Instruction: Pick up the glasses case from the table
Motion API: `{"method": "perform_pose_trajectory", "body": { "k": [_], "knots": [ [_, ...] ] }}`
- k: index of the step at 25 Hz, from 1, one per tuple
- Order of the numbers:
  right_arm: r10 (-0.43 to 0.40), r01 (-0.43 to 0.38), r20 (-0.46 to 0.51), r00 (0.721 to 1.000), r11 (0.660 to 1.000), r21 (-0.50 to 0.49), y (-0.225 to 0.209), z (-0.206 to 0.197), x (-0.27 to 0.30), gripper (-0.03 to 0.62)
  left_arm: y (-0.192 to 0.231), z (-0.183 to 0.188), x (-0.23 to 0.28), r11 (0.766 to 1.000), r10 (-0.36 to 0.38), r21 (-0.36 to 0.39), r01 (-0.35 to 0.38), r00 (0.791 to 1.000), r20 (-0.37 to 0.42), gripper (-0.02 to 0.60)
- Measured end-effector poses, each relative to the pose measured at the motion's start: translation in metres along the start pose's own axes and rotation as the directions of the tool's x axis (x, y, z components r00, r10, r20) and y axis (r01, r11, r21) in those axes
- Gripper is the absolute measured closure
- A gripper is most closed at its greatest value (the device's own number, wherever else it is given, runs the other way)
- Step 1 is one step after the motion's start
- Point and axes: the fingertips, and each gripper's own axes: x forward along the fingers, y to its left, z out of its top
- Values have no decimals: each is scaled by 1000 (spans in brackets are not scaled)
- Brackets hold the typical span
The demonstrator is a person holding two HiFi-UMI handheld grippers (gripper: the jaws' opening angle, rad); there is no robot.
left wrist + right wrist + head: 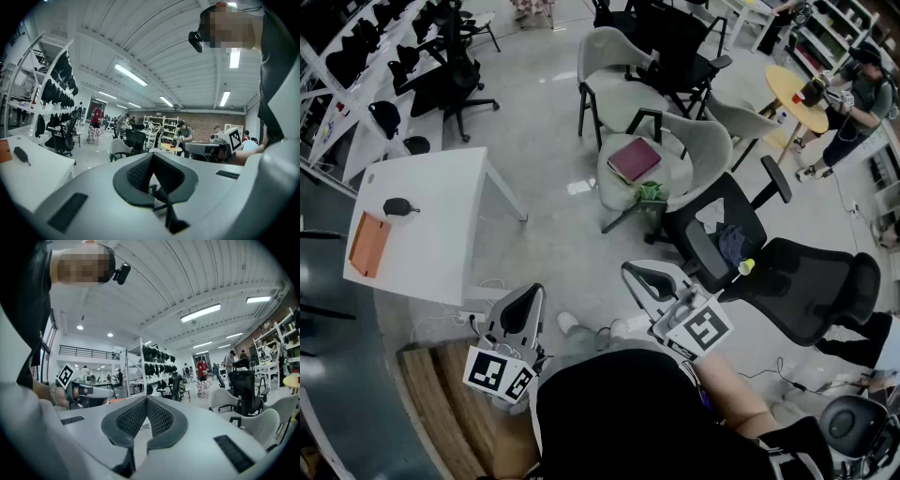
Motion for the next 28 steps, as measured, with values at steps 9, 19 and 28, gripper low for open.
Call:
{"method": "perform_pose_trajectory", "body": {
  "k": [9,19,28],
  "knots": [
    [-27,27,6,1000,999,21,3,13,62,569,59,6,3,999,-27,40,27,1000,-9,565],
    [-68,67,1,998,987,146,1,2,141,568,162,-3,-25,999,25,37,-25,1000,0,565],
    [-21,24,-29,999,994,111,-25,0,223,568,235,-16,-17,993,119,6,-119,990,-73,563]
  ]
}}
